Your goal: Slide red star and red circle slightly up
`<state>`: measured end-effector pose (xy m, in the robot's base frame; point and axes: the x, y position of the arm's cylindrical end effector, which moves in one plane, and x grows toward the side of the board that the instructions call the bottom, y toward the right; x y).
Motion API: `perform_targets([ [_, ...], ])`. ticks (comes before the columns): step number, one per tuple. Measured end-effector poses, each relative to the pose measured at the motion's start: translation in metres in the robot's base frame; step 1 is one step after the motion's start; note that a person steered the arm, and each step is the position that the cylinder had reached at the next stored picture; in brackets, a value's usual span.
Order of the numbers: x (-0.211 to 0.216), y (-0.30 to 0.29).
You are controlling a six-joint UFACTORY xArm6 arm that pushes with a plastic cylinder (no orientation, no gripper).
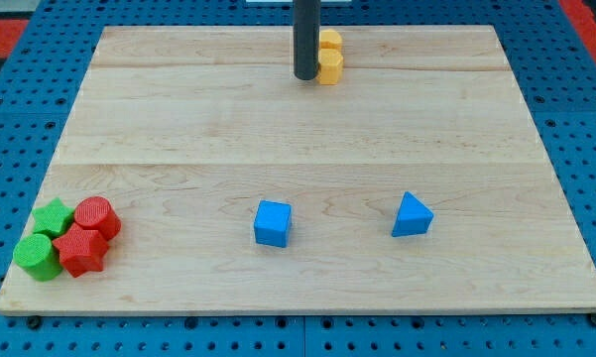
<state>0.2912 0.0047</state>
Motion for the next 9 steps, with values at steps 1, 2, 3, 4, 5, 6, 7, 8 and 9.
perform_targets([
  [1,0.023,-0.048],
  [2,0.087,-0.056],
  [3,0.164,-0.060],
  [4,0.240,-0.080],
  [5,0.326,-0.092],
  [6,0.328,-0.095],
  [7,0.328,-0.125],
  [8,0.327,-0.170],
  [9,0.327,-0.209],
])
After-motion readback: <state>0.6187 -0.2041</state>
